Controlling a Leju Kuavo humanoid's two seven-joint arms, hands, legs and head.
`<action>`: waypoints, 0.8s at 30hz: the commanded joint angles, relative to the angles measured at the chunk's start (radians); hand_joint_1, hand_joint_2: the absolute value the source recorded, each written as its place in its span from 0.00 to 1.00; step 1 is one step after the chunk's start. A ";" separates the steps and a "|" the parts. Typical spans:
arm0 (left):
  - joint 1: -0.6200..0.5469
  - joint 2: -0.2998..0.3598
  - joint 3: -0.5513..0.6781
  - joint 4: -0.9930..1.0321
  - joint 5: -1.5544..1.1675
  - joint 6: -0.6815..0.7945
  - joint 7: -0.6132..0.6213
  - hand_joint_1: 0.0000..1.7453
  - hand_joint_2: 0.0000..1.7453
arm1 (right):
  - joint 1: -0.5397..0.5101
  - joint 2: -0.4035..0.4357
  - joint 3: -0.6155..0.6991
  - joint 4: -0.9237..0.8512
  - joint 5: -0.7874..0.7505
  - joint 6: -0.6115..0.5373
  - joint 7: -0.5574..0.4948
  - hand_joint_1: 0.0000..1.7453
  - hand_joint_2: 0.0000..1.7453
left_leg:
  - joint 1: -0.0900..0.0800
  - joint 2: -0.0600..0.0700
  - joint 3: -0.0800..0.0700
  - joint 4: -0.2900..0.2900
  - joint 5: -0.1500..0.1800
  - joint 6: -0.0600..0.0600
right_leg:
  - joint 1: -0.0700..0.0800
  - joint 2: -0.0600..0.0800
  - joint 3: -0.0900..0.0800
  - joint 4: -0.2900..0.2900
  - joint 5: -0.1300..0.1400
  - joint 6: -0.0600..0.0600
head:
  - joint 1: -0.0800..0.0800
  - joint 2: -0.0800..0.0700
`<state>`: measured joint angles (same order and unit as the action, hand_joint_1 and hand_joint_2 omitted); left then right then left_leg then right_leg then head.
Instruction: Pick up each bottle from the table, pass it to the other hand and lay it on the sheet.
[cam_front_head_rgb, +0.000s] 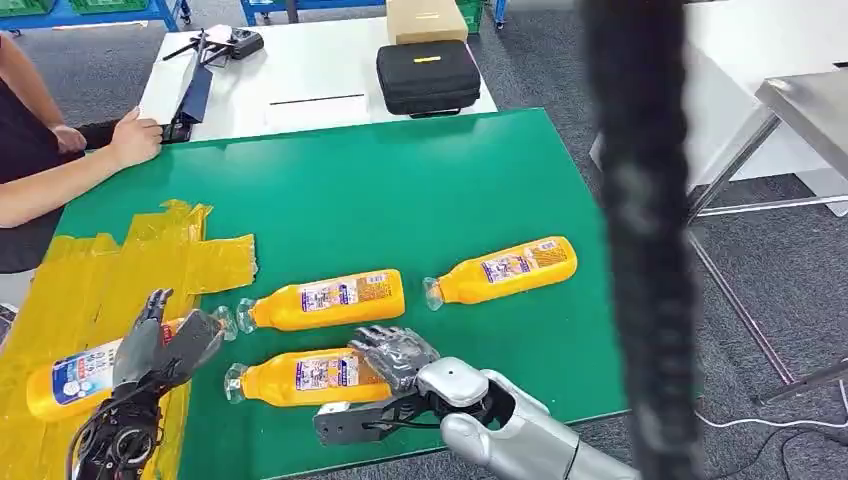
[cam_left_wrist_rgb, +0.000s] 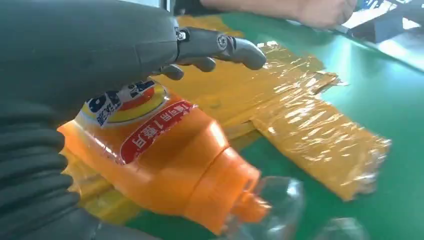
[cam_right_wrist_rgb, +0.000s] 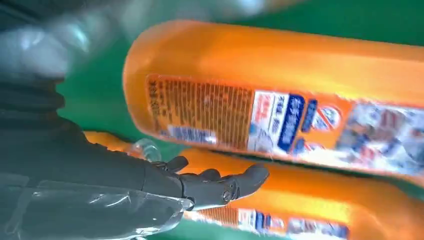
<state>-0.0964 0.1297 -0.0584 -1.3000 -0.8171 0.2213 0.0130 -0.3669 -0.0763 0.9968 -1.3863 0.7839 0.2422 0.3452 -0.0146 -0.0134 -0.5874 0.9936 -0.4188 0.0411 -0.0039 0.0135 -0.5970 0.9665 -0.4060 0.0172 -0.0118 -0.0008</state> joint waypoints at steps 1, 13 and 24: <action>0.045 -0.067 0.042 -0.202 0.205 0.019 -0.029 0.00 0.00 | -0.024 0.060 -0.029 0.173 0.032 -0.035 0.000 0.00 1.00 | 0.001 0.001 0.000 0.000 -0.001 -0.003 | 0.001 -0.001 0.001 0.000 -0.001 0.000 | 0.000 0.000; 0.042 -0.048 -0.024 -0.310 0.372 0.053 -0.085 0.00 0.00 | -0.041 0.098 -0.056 0.204 0.041 -0.069 -0.015 0.00 1.00 | 0.002 0.001 -0.001 0.001 -0.002 -0.004 | 0.001 -0.002 -0.001 0.000 -0.002 0.000 | 0.000 0.000; -0.020 -0.040 -0.132 -0.333 0.472 0.106 -0.111 0.00 0.00 | -0.133 0.145 0.007 0.356 0.028 -0.011 -0.124 0.00 1.00 | 0.001 0.000 -0.004 0.001 -0.001 -0.003 | 0.001 -0.002 -0.004 0.001 -0.001 0.000 | 0.000 0.000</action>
<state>-0.0479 0.0927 -0.1160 -1.6503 -0.4024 0.2938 -0.0980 -0.3938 0.0424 0.9422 -1.2234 0.8190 0.1725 0.3002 -0.0143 -0.0133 -0.5930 0.9938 -0.4188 0.0410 -0.0039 0.0136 -0.6028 0.9666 -0.4059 0.0172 -0.0122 -0.0008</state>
